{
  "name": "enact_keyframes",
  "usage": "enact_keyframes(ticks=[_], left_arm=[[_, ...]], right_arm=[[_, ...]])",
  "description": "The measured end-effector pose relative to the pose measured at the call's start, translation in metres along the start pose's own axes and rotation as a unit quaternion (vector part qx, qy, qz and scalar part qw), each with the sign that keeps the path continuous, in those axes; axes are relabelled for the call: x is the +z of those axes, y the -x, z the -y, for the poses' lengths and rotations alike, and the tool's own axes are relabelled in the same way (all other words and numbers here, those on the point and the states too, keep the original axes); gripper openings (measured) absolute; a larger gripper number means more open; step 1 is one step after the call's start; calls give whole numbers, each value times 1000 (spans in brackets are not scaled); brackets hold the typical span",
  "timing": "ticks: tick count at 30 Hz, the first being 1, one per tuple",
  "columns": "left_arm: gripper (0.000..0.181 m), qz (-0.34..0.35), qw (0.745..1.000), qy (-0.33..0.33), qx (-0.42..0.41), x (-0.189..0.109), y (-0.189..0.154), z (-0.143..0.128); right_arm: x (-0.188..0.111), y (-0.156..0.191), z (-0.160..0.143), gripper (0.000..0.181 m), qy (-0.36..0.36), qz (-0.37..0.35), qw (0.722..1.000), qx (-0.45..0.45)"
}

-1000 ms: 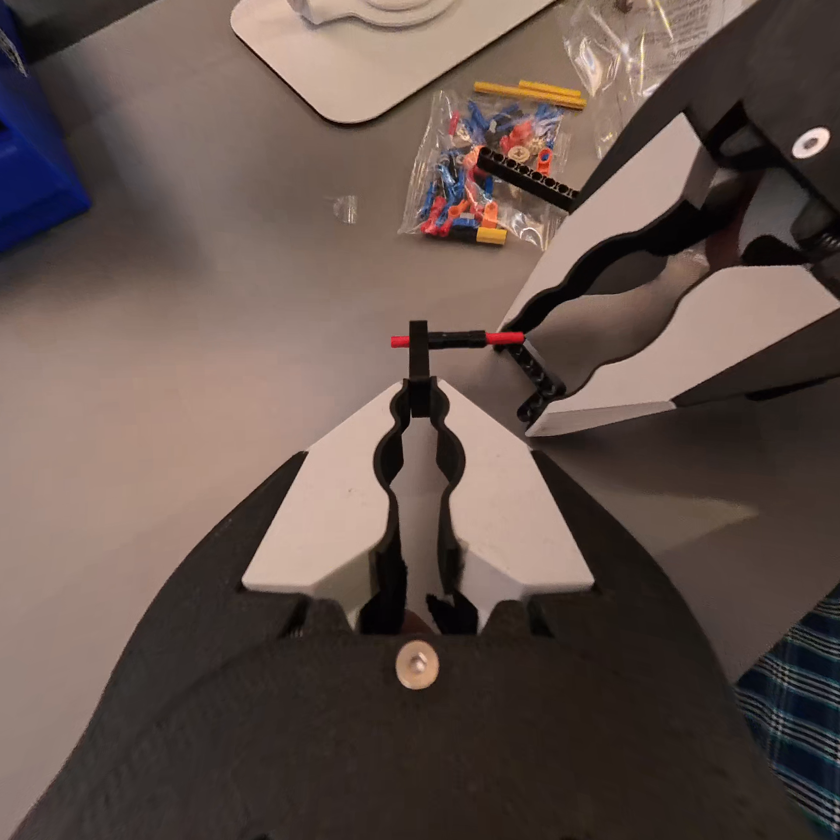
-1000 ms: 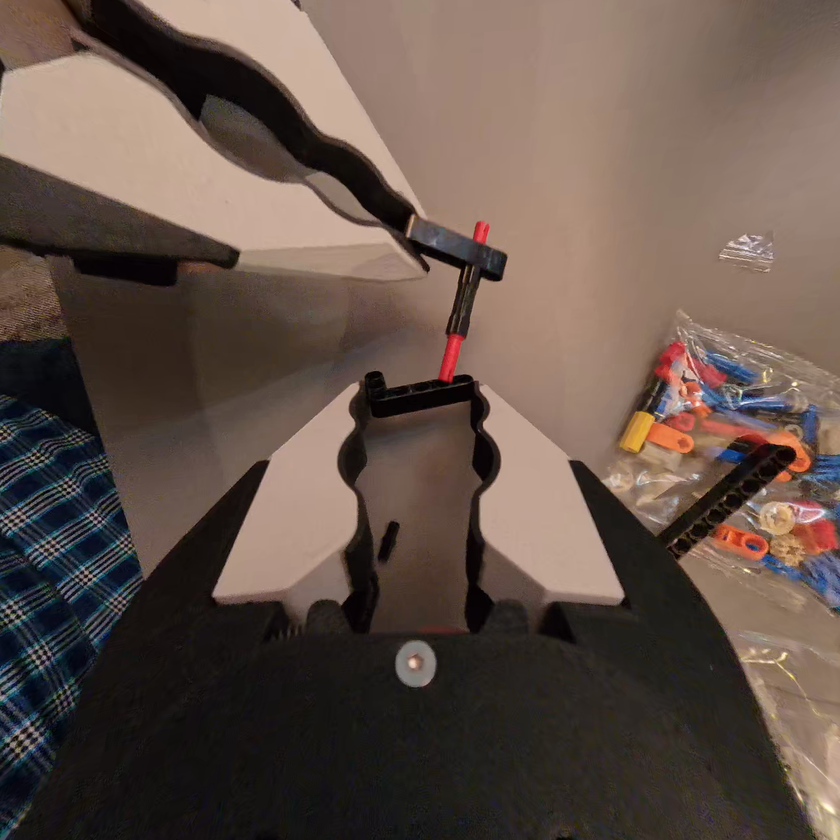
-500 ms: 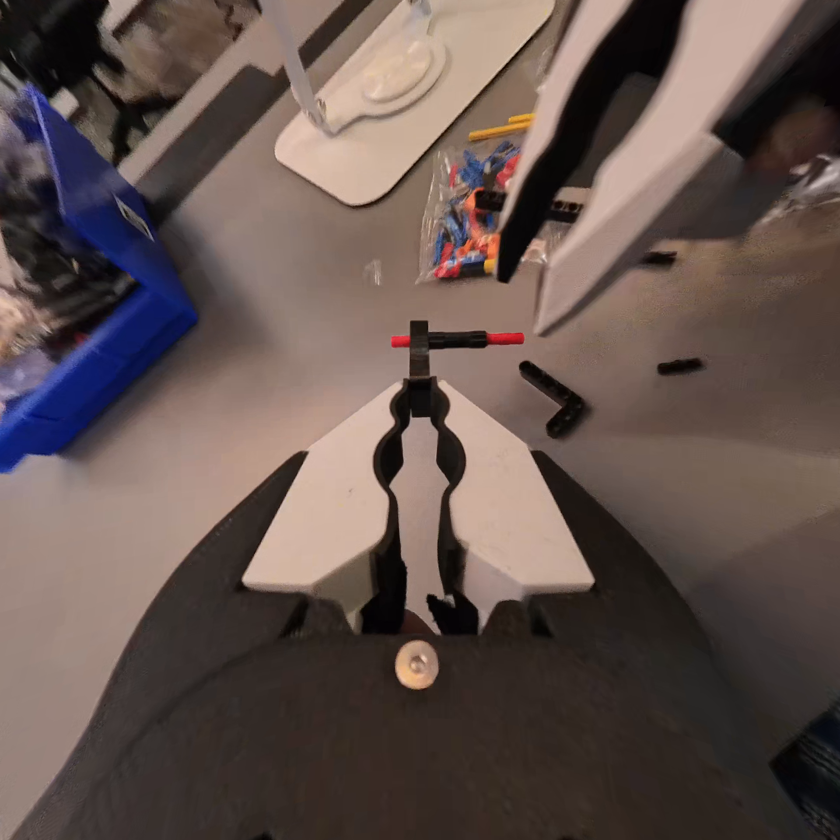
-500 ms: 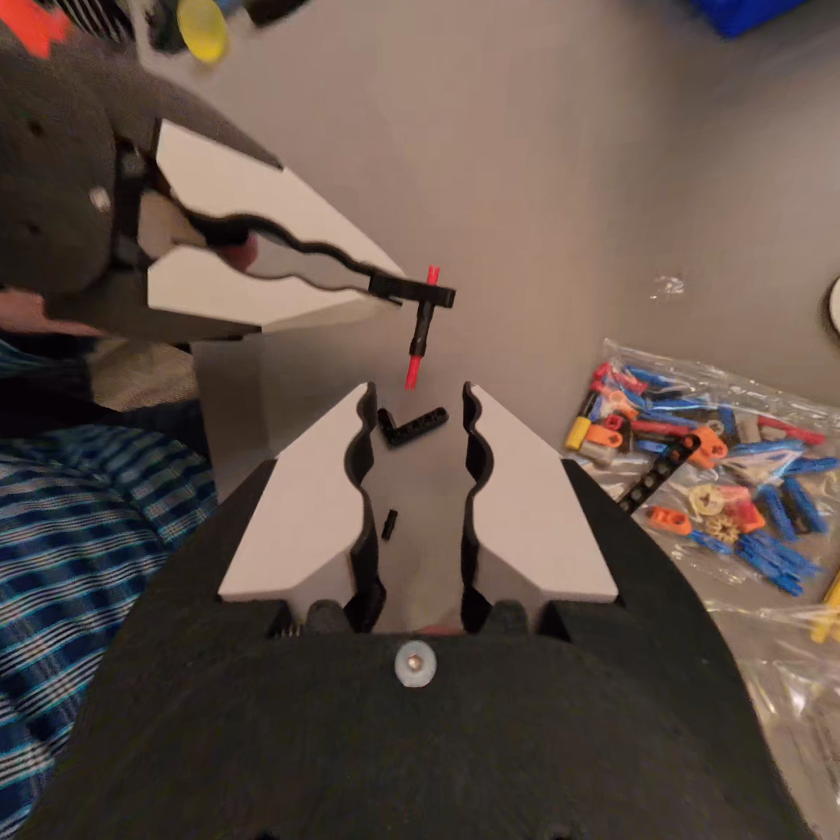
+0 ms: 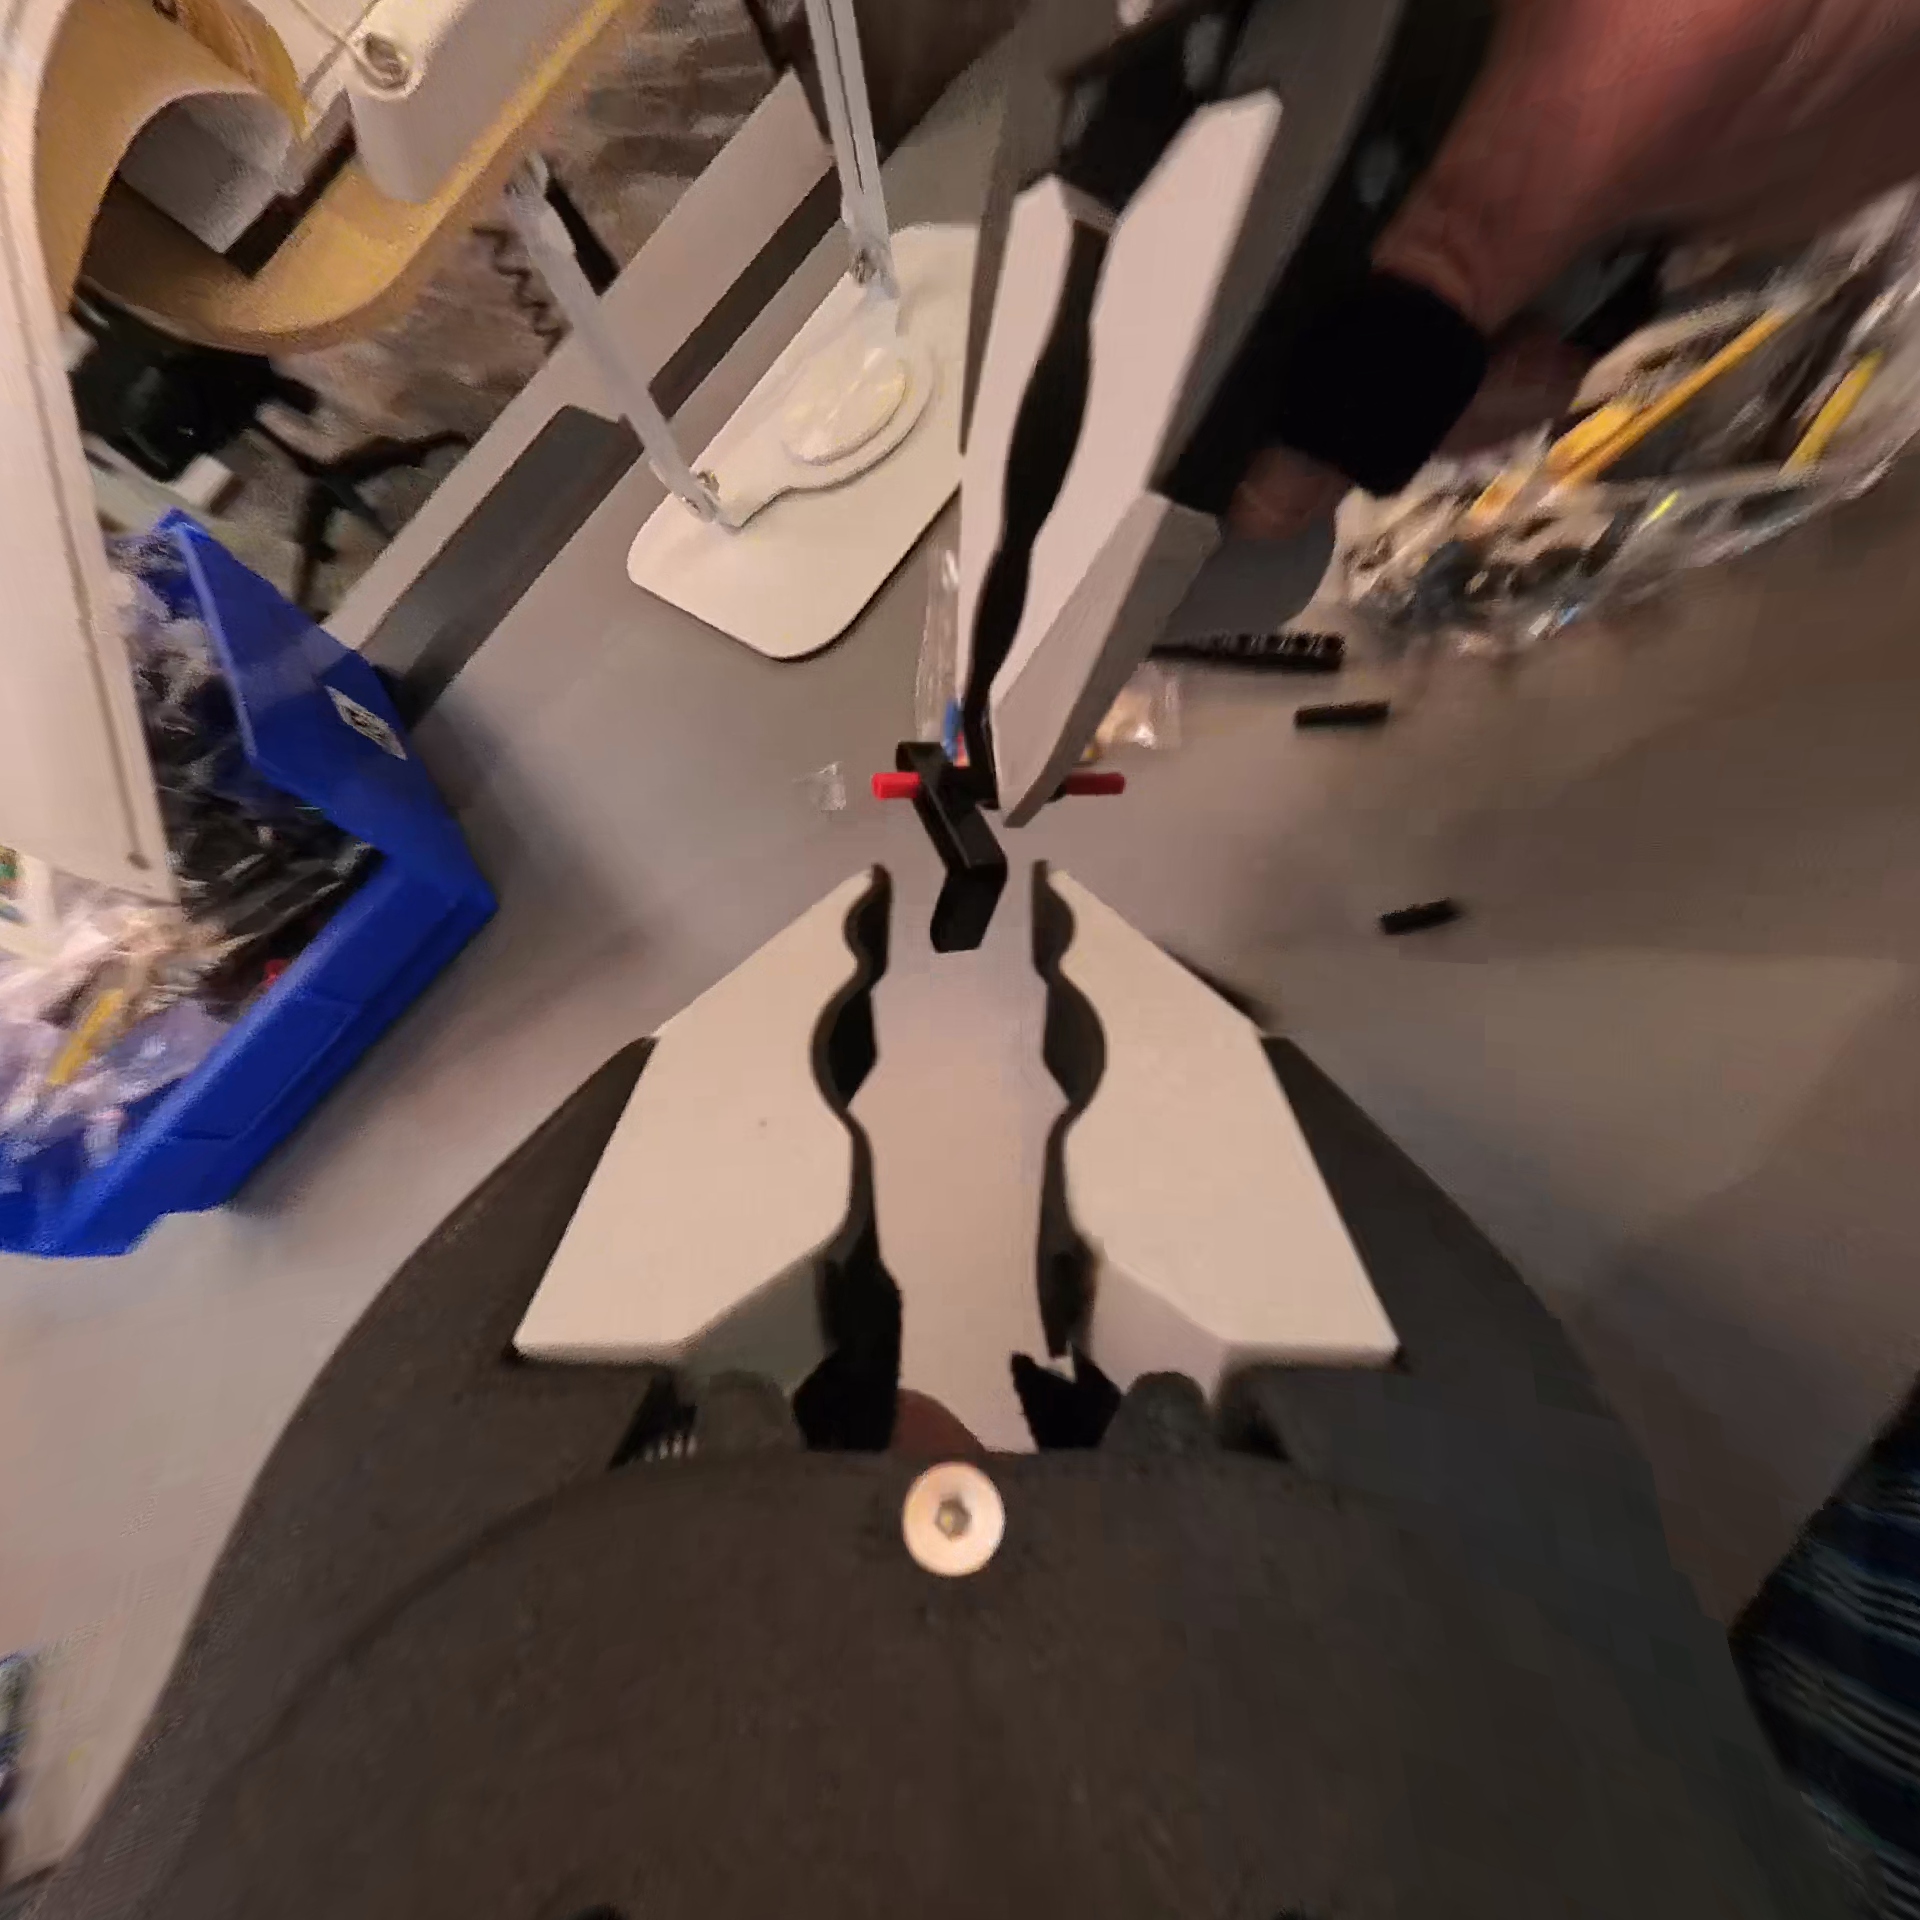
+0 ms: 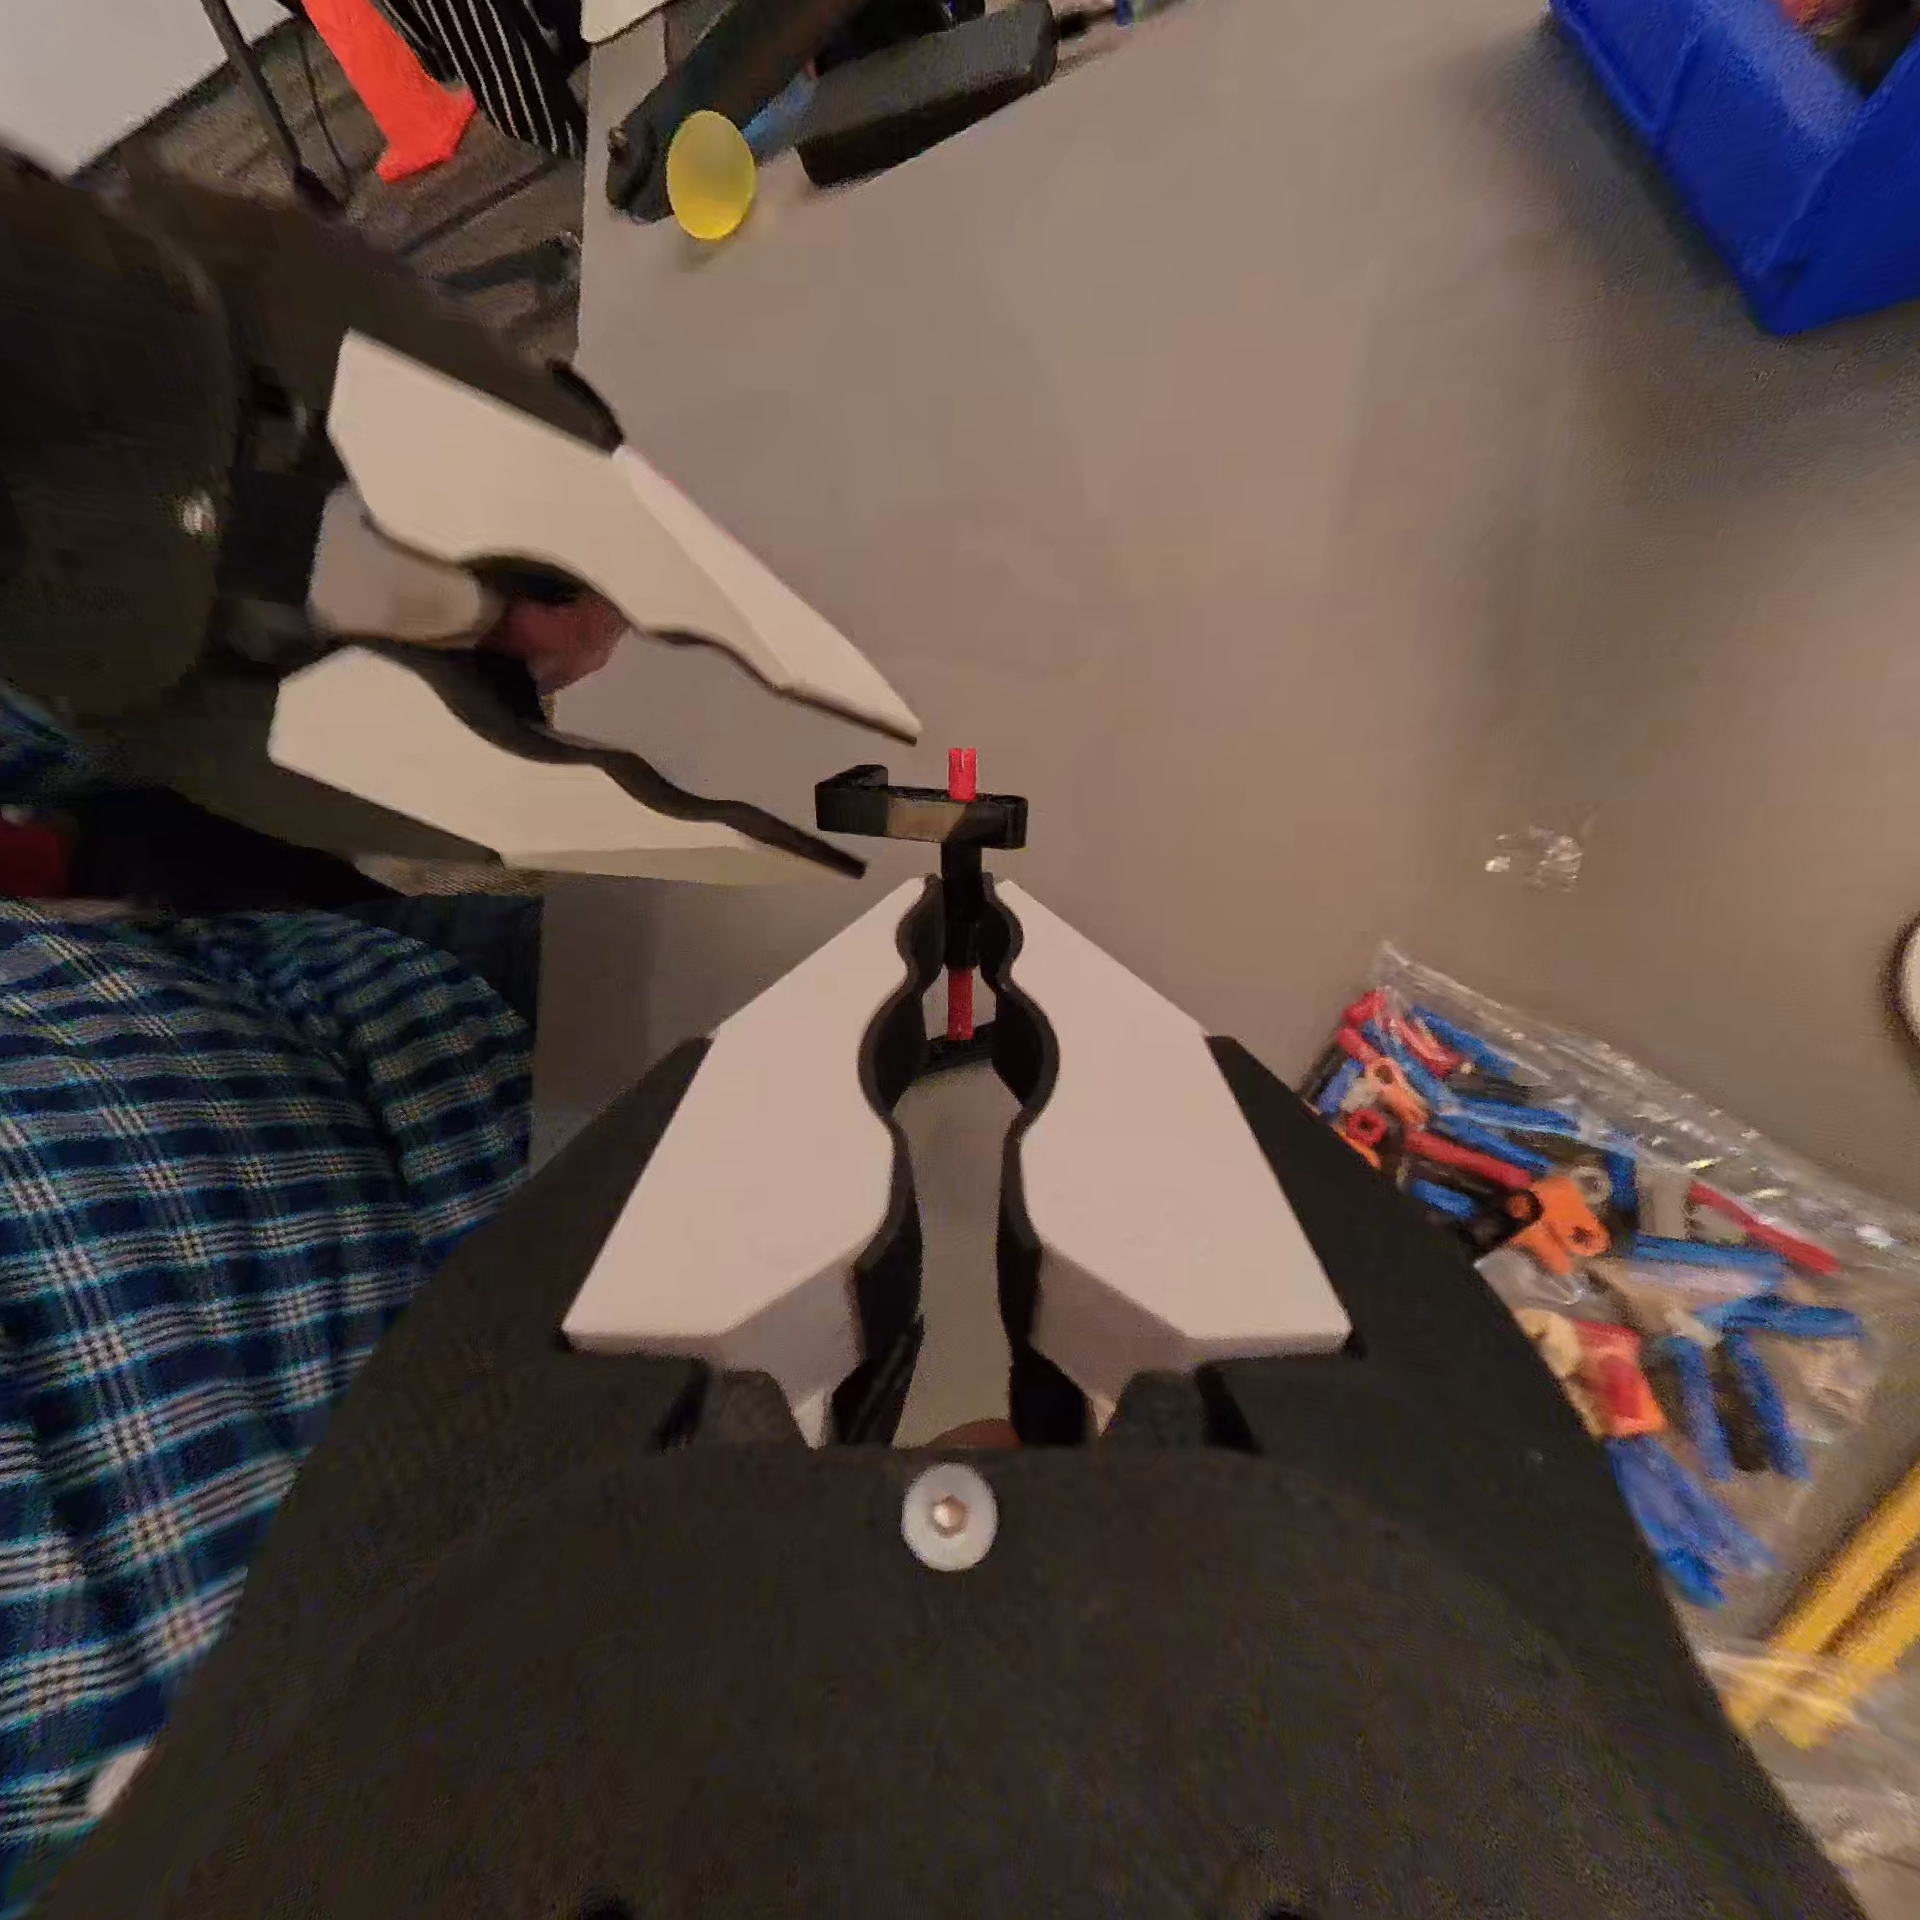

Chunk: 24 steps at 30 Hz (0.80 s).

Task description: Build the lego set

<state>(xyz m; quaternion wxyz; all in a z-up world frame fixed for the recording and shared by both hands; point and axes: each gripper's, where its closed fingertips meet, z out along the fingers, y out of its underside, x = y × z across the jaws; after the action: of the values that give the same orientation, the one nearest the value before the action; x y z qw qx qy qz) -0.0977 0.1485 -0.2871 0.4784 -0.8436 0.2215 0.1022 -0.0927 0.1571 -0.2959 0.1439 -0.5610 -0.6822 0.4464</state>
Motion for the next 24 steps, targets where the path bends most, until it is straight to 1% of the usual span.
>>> enact_keyframes(ticks=[1, 3, 5, 6, 8, 11, 16, 17, 19, 21, 22, 24], left_arm=[[34, -20, 999, -15, -32, -3, 1, 5], [50, -74, 990, -33, -118, -9, 4, 13], [40, -143, 969, -53, -195, -13, 1, 22], [36, -158, 960, -55, -222, -13, 3, 23], [19, -182, 948, -59, -255, -11, 2, 24], [10, -208, 942, -33, -263, -7, -7, 20], [8, -211, 939, -11, -270, -3, -12, 15], [7, -212, 939, -6, -271, -3, -13, 14], [4, -200, 943, 3, -267, -3, -13, 11], [4, -190, 944, 21, -268, -3, -14, 7], [4, -183, 945, 32, -270, -3, -14, 3], [4, -172, 946, 61, -267, -3, -17, -9]], right_arm=[[-2, 2, 3, 2, -11, 0, 1000, -21], [-6, 1, 3, 2, -9, -17, 998, -54], [-9, 5, 9, 2, -26, -27, 994, -99], [-10, 7, 9, 2, -26, -28, 993, -111], [-10, 11, 11, 2, -28, -43, 987, -154], [-11, 10, 10, 2, -20, -67, 982, -178], [-8, 10, 6, 2, -16, -90, 975, -202], [-7, 11, 5, 2, -15, -86, 976, -199], [-5, 10, 3, 8, -14, -82, 978, -193], [-10, 6, 2, 14, -13, -90, 979, -184], [-14, 4, 1, 13, -14, -91, 980, -177], [-18, 1, -17, 17, 27, -80, 984, -155]])
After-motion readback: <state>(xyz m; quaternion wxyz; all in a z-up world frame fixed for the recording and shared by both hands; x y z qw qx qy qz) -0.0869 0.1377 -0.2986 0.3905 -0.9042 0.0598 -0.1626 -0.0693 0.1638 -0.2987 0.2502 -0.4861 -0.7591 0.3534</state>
